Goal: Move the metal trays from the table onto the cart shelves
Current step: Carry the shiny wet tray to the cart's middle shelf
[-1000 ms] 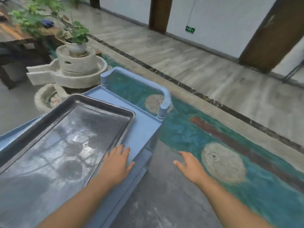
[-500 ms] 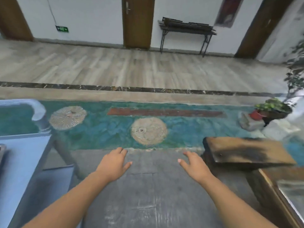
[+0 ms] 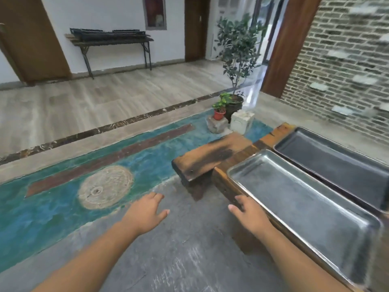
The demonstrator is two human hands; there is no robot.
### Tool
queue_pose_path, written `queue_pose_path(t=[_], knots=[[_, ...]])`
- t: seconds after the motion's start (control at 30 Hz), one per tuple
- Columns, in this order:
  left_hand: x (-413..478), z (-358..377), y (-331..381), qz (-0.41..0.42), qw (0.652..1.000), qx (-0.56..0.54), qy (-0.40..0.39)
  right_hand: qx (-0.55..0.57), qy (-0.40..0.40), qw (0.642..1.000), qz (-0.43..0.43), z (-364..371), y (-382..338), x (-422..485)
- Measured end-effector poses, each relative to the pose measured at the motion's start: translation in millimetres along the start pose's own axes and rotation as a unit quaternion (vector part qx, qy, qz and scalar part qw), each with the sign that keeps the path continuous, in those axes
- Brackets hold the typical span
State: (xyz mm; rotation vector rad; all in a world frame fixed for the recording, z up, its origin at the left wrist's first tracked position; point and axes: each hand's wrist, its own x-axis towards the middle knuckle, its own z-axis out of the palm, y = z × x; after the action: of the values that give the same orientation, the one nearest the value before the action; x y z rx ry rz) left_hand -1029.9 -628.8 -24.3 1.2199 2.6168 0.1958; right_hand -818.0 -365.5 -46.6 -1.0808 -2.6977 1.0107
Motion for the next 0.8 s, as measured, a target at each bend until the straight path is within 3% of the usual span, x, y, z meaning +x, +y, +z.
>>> queue_pose_path(t=[0.23,0.47,0.8], knots=[[84,8,94,0.126,0.991,0.027,-0.039,0.014,0.067,0.991,0.116,-49,99,-32],[188,26,178,0.252,0.964,0.022,-0.085,0.058,0.112,0.96,0.25,-83,159,-29],[307,46,258,0.33,0.934,0.034,-0.136,0.079,0.171,0.91,0.37,-104,208,-23]])
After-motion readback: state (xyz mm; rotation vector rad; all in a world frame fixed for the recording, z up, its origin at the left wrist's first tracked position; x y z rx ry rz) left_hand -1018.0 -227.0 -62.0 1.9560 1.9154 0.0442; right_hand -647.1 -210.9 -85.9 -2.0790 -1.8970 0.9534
